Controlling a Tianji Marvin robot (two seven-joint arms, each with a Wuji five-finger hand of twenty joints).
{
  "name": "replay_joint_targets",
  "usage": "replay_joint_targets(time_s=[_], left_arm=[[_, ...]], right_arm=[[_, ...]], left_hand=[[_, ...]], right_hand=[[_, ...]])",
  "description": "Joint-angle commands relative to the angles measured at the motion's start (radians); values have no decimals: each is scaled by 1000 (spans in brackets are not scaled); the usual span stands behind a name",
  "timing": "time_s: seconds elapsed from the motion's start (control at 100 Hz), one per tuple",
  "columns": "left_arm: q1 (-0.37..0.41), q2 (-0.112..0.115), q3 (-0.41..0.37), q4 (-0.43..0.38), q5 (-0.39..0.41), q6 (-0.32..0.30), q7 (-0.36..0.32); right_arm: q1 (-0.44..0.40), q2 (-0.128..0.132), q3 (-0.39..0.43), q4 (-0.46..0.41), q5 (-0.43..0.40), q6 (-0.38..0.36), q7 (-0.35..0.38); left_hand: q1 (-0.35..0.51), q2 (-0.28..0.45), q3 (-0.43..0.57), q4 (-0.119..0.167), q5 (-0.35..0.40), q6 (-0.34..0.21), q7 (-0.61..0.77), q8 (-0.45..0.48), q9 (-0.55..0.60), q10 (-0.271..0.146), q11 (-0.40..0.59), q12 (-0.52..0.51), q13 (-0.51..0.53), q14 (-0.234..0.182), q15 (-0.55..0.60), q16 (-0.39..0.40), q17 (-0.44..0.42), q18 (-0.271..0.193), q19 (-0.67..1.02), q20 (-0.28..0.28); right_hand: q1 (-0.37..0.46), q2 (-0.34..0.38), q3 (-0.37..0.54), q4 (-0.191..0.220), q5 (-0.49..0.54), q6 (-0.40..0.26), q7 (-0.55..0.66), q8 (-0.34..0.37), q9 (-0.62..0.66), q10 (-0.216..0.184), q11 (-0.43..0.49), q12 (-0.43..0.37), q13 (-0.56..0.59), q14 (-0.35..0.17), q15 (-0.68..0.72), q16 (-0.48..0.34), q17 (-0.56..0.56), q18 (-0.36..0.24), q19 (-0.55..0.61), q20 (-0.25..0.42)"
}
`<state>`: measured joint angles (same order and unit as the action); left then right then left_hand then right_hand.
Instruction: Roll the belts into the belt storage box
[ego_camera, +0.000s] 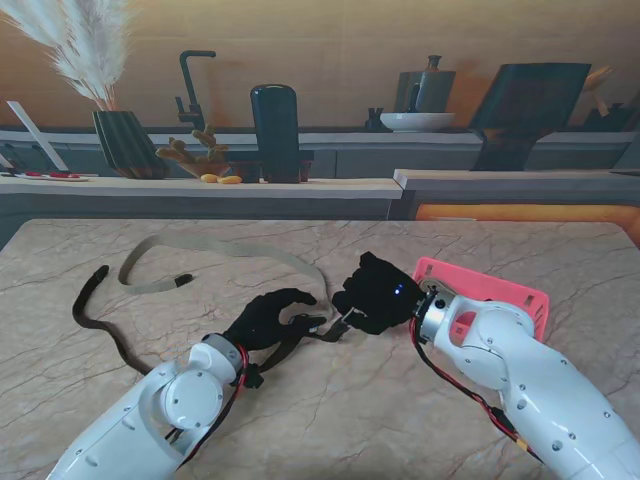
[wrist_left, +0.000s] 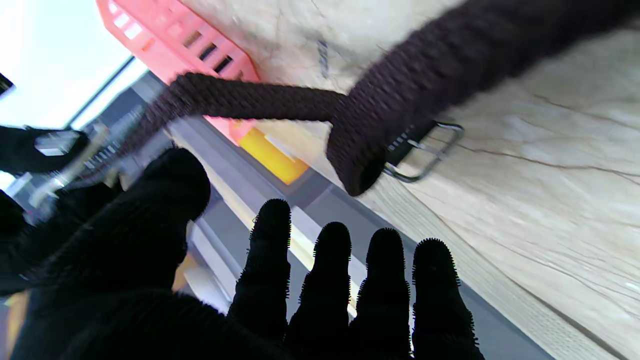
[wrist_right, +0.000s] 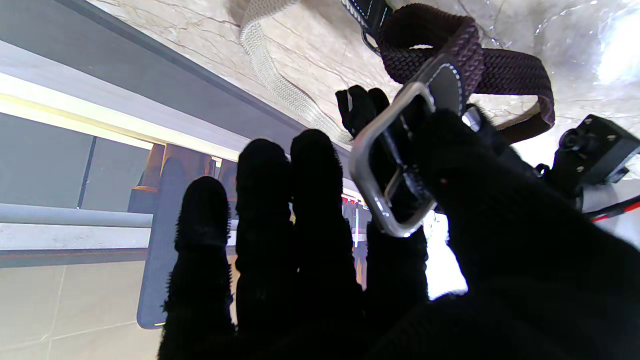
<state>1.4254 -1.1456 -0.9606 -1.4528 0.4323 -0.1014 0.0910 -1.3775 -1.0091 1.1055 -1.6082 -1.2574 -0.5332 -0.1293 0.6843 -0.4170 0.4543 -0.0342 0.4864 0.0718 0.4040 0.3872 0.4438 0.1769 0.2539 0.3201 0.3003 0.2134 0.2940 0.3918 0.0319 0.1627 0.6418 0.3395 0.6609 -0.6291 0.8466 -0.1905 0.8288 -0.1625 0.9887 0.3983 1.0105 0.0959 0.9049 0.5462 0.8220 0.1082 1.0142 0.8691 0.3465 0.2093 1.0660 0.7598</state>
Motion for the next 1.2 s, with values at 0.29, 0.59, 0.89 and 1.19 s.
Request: replay_joint_targets(time_s=[0.29, 0.59, 0.89, 1.19], left_arm=[[-14, 1, 35, 12, 14, -78, -28], [-18, -10, 53, 24, 73, -83, 51], [-26, -23, 68, 45, 112, -108, 128], [-17, -28, 61, 41, 90, -133, 140]], right_arm=[[21, -9, 9, -23, 32, 9, 40], [54, -14, -4, -7, 62, 25, 63], [78, -21, -9, -6, 105, 45, 93], [85, -25, -11, -7, 148, 57, 123]], left_hand=[[-26, -51, 82, -32, 56, -68, 85, 39, 51, -39, 25, -7, 35, -36, -3, -9, 11, 23, -20, -18], [136, -57, 53, -101, 170, -135, 242, 77, 295, -69, 122, 47, 236, -22, 126, 53, 68, 94, 125, 55], [252, -41, 60, -89, 266, -176, 490, -27, 541, -91, 189, 181, 437, -18, 304, 110, 151, 107, 273, 125], [261, -44, 210, -61, 213, -159, 582, 35, 636, -86, 224, 302, 523, -3, 427, 139, 222, 96, 349, 155]], right_hand=[[68, 45, 9, 1, 2, -25, 36, 29, -13, 32, 20, 14, -13, -20, 12, 16, -10, -16, 20, -7], [68, 47, 5, 5, 0, -29, 31, 35, -16, 28, 17, 16, -13, -24, 10, 17, -9, -21, 16, -7], [67, 47, 3, 9, -1, -30, 28, 40, -15, 26, 17, 21, -13, -25, 9, 19, -8, -21, 15, -6], [63, 48, -2, 17, -4, -35, 23, 44, -14, 23, 13, 26, -13, -27, 7, 21, -5, -23, 14, -4]])
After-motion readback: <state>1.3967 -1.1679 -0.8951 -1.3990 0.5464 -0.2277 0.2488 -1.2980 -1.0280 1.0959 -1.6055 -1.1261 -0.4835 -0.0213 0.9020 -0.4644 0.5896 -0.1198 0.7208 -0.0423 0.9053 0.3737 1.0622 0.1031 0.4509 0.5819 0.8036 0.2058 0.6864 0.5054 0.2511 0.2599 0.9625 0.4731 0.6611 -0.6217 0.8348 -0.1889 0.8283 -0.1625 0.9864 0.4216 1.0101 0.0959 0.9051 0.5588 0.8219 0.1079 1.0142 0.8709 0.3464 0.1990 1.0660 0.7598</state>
